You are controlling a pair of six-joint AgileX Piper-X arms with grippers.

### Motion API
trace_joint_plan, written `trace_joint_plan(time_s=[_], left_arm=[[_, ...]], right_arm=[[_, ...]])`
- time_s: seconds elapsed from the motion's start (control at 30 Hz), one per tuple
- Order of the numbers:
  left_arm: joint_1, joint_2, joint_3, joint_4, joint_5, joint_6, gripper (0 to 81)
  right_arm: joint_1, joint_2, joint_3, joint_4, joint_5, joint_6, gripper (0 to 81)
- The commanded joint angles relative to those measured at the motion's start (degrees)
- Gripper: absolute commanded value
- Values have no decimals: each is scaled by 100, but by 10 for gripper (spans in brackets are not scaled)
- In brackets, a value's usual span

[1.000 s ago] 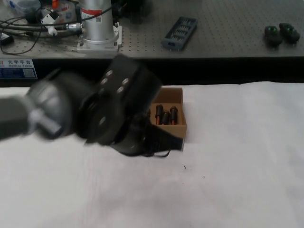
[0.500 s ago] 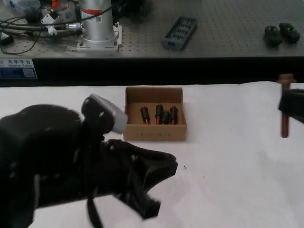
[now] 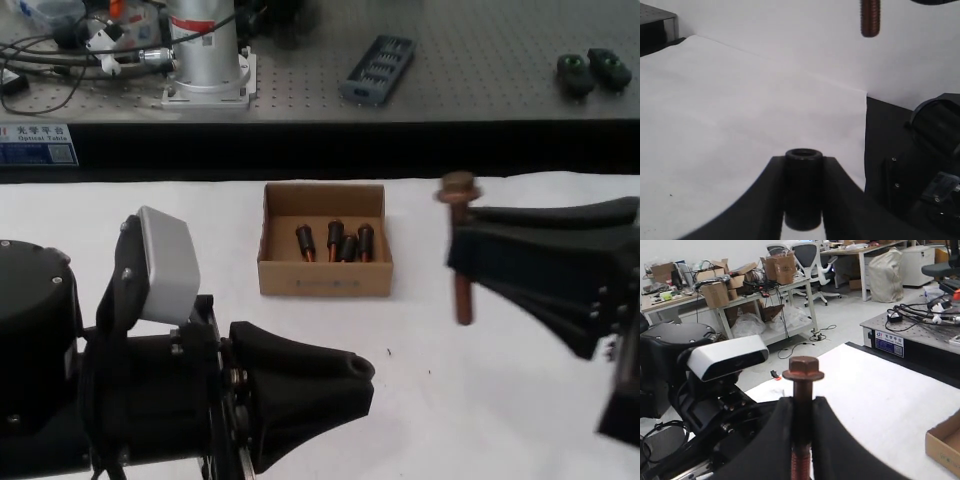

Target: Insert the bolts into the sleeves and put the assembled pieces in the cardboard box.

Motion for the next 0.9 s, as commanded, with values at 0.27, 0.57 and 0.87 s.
trace_joint_plan(time_s=[0.27, 0.57, 0.87], left_arm=[[29, -61, -11, -161, 474, -199, 6], [29, -61, -11, -205, 523, 14, 6], [29, -61, -11, -758, 499, -95, 6]], right_arm=[[746, 521, 10, -234, 942, -700, 36], [726, 519, 731, -2315, 926, 263, 36], [736, 519, 1274, -3186, 1103, 919, 36]])
